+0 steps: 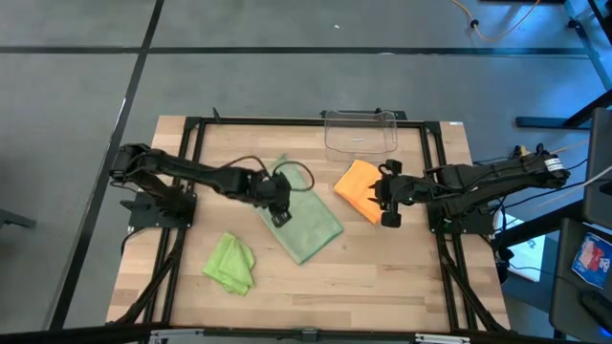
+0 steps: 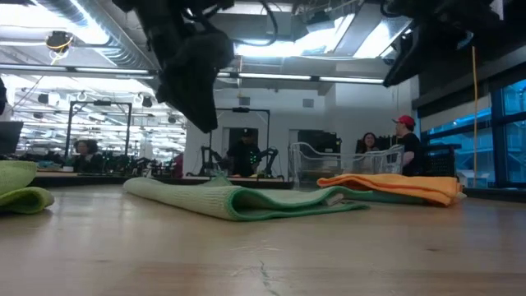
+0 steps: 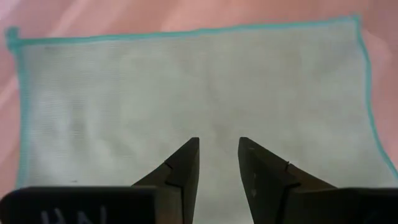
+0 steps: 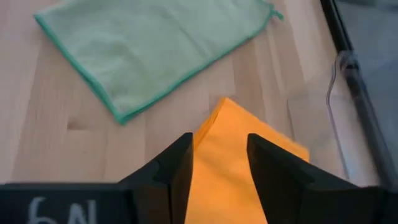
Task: Fold microfiber towels
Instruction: Fold the light green microfiber cloth
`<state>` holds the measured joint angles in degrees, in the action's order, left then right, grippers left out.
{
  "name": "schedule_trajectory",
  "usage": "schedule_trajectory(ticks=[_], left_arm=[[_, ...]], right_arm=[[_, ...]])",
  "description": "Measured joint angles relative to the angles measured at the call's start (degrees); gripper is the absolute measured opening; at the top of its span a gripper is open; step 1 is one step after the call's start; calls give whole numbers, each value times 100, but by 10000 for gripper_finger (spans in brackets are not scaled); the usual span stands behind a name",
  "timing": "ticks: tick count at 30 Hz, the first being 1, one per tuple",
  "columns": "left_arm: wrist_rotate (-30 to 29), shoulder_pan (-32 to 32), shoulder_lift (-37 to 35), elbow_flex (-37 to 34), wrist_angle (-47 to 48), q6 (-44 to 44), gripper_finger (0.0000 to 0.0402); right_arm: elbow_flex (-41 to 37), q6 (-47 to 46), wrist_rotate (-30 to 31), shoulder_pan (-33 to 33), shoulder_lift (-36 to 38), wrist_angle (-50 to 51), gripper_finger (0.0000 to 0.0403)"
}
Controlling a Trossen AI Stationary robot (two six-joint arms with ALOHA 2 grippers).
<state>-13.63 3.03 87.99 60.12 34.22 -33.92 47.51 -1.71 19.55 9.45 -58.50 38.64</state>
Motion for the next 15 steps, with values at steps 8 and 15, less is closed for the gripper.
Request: schedule_trajectory(ticks=[8, 15], left_arm=[[-200, 544, 20, -4, -66, -379, 104], [-229, 598, 20, -4, -26, -608, 136]], right_arm=[[2, 175, -21, -1, -21, -173, 158], [2, 210, -16, -2, -165, -509, 215]])
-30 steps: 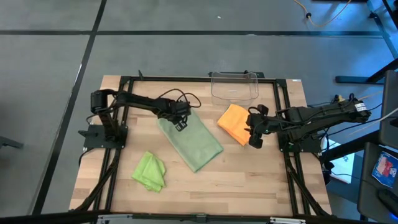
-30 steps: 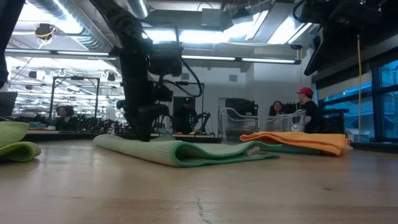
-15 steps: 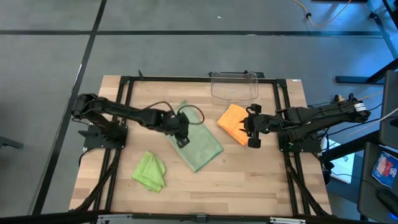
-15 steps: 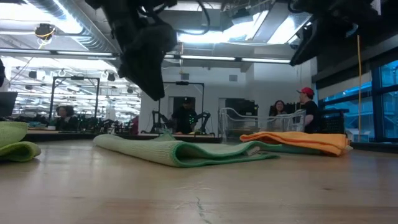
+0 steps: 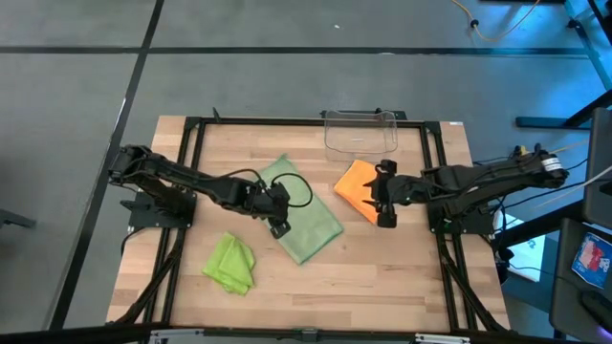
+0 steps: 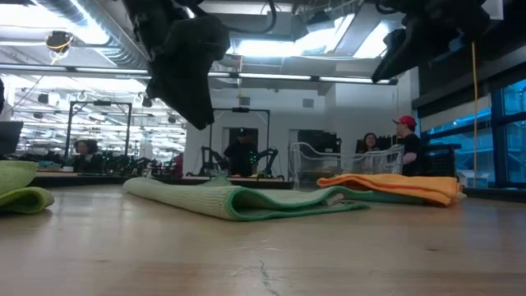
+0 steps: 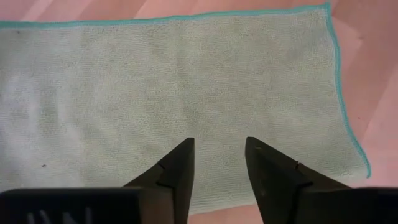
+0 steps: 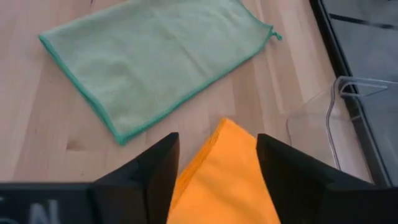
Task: Fold microfiber towels
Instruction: Fold the light green microfiber cloth
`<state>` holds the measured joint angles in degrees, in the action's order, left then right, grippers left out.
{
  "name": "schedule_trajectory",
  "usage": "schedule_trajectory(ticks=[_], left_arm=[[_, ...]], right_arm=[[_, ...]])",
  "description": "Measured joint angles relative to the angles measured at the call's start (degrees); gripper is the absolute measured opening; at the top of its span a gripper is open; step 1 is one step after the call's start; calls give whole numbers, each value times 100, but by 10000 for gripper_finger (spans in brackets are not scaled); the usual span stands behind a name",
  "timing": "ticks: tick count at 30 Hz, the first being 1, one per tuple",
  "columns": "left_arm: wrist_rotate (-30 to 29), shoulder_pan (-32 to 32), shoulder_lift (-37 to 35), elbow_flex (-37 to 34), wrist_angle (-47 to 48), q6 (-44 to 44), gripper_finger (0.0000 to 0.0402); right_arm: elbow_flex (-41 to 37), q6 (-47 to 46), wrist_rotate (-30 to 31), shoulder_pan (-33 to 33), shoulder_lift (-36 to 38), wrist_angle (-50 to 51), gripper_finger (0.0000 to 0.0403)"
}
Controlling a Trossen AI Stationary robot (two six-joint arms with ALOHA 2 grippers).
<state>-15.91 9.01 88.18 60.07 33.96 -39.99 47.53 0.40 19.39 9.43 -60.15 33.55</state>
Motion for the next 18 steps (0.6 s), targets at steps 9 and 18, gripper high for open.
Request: schedule_trajectory(ticks=[9, 18], left_arm=[[-206, 3, 0, 0, -12, 193, 182], [-206, 4, 0, 0, -71, 1038, 181]], right_arm=[[0, -13, 1, 0, -281, -127, 254], [0, 189, -671, -4, -934, -711, 255]])
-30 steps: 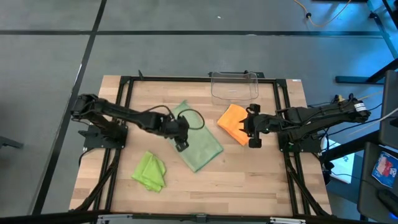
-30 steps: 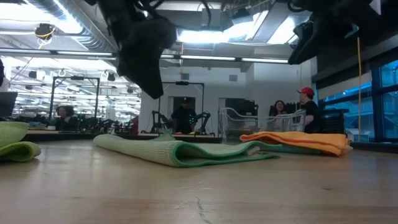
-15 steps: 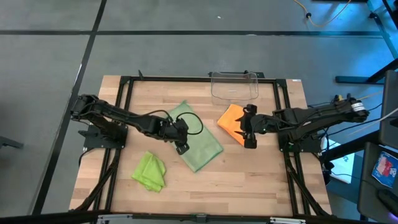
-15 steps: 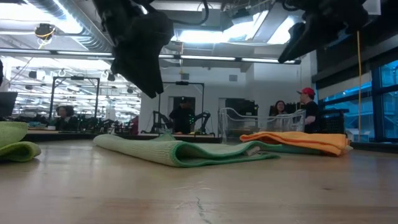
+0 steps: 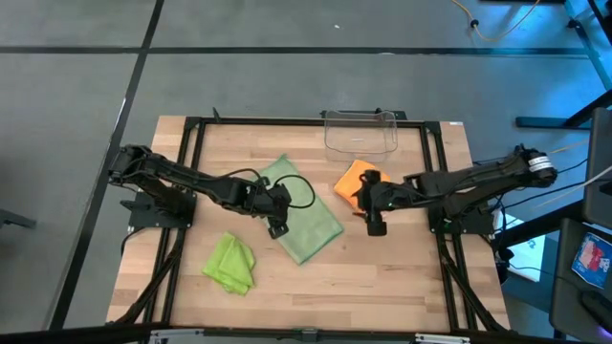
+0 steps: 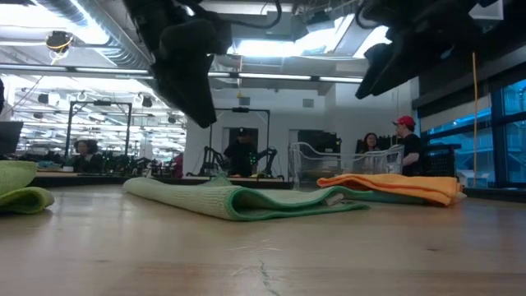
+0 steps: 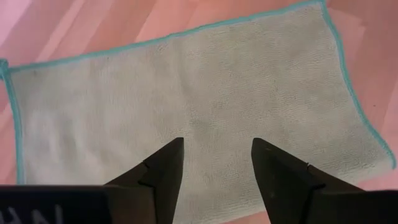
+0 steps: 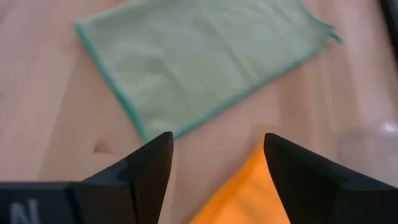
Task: Fold microfiber towels
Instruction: Fold the light green microfiber cloth
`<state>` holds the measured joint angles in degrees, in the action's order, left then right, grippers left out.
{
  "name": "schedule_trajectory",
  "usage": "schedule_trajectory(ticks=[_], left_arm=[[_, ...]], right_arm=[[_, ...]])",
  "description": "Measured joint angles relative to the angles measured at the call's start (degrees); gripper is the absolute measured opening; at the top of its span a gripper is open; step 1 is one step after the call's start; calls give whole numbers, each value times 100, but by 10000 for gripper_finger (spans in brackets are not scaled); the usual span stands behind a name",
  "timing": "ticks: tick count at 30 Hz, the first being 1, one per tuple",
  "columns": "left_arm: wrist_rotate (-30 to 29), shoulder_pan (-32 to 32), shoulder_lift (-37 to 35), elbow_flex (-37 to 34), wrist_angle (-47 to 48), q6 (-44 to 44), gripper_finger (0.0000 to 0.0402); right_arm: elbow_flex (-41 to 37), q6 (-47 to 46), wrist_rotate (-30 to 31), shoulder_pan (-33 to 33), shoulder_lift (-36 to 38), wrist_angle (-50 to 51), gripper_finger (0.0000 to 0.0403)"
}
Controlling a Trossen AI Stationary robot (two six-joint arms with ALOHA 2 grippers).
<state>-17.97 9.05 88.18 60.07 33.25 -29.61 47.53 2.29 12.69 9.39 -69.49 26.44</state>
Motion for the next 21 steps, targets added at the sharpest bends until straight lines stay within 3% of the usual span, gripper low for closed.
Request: schedule_trajectory(ticks=[5, 14, 21], left_arm=[[-448, 384, 209, 11, -266, 476, 182], [-1200, 1309, 1199, 9, -1737, 1370, 179], [-1309, 1864, 1724, 9, -2293, 2487, 179]], right_arm=[[2, 716, -388, 0, -555, -275, 255], [3, 1435, -443, 0, -1567, -809, 255], [2, 1337, -785, 1, -2086, -1093, 255]])
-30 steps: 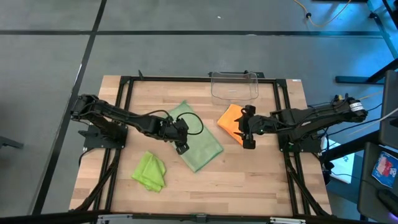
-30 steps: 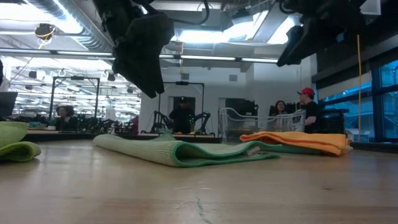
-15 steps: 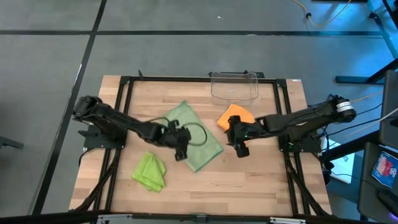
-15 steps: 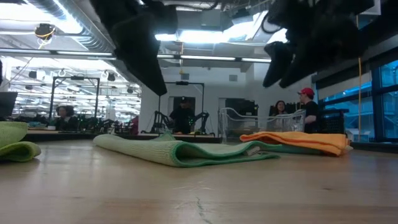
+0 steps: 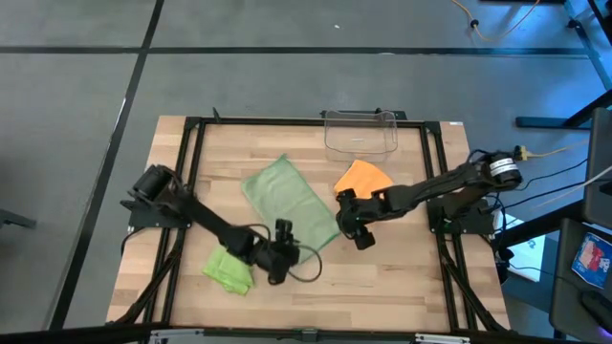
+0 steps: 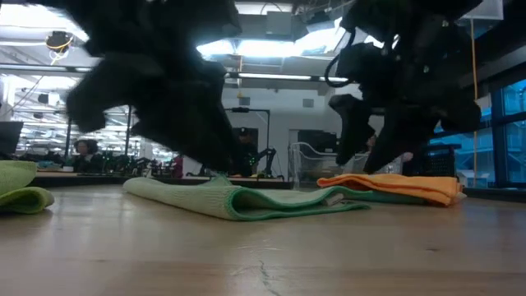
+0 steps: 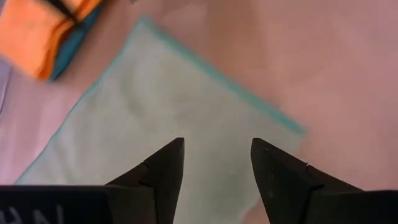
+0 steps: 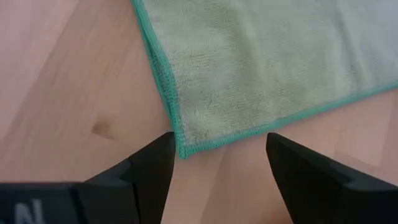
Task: Fold microfiber towels
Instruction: Fold the light green microfiber cloth
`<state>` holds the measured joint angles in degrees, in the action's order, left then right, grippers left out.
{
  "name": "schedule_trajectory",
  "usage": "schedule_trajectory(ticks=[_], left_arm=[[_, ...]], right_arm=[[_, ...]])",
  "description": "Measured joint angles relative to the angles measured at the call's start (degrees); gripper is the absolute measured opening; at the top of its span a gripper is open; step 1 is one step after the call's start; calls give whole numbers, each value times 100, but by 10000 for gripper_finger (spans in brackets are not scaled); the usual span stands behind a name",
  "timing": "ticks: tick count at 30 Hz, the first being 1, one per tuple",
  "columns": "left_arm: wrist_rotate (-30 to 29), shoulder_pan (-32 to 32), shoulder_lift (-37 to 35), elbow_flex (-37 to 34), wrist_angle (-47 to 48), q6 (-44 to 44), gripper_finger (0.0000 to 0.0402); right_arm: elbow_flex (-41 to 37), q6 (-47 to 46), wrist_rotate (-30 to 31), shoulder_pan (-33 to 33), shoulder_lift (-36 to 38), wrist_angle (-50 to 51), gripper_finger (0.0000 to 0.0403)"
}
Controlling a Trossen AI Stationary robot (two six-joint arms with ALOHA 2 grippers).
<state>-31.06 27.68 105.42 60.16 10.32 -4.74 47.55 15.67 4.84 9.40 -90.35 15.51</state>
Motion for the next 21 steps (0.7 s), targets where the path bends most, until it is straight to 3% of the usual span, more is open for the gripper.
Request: schedule_trajectory(ticks=[12, 21], left_arm=[[138, 149, 839, 393, -339, 425, 179], [-141, 304, 529, 668, -235, 559, 179]], right_arm=[[0, 6, 0, 1, -433, -249, 255], [0, 55, 0, 1, -434, -249, 255]])
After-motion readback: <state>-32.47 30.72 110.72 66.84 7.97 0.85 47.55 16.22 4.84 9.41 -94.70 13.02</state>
